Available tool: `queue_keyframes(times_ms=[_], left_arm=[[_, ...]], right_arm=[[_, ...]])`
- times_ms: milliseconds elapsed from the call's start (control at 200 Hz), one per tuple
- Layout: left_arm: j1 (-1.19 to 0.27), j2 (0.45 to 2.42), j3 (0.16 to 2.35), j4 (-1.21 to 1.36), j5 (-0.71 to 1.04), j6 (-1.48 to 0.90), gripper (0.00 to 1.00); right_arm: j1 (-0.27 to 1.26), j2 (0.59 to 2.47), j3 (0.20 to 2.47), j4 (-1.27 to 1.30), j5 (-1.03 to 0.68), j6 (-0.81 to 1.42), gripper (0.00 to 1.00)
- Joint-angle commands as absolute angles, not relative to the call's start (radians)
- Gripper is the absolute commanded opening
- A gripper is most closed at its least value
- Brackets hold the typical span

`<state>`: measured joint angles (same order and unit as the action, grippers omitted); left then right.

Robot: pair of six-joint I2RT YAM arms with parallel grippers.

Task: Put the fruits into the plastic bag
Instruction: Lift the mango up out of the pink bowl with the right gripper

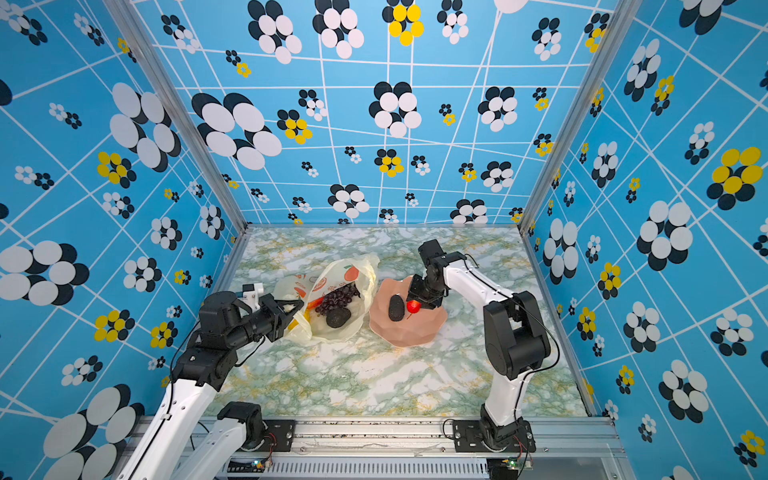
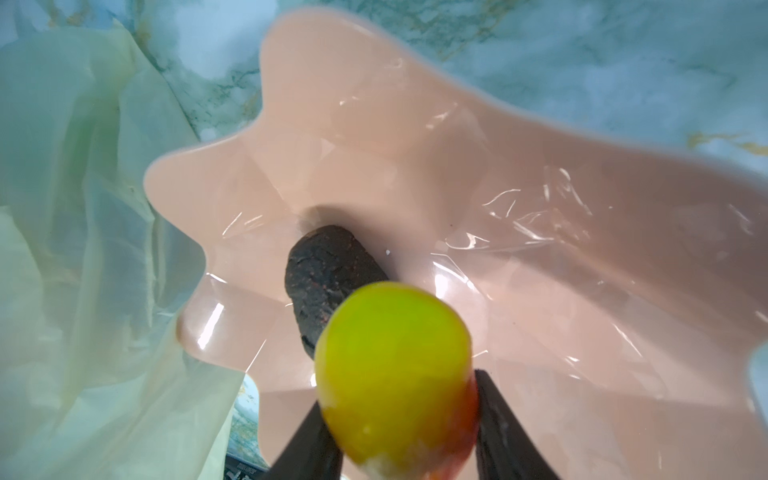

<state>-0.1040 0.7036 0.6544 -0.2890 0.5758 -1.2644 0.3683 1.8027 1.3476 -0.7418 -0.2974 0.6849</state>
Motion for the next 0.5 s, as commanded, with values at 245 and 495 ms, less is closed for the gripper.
queue_keyframes(times_ms=[245,495], left_arm=[[-0.096,0.766,0.725,-0.274,0.572,-1.231,0.00],[-0.097,0.815,0.768,-0.258,0.565,-1.221,0.00]], right_arm=[[0.327,1.599,1.321,-0.673,-0.407,0.731,0.35],[0.295,1.539,1.435,-0.637,-0.478,0.757,0.33]])
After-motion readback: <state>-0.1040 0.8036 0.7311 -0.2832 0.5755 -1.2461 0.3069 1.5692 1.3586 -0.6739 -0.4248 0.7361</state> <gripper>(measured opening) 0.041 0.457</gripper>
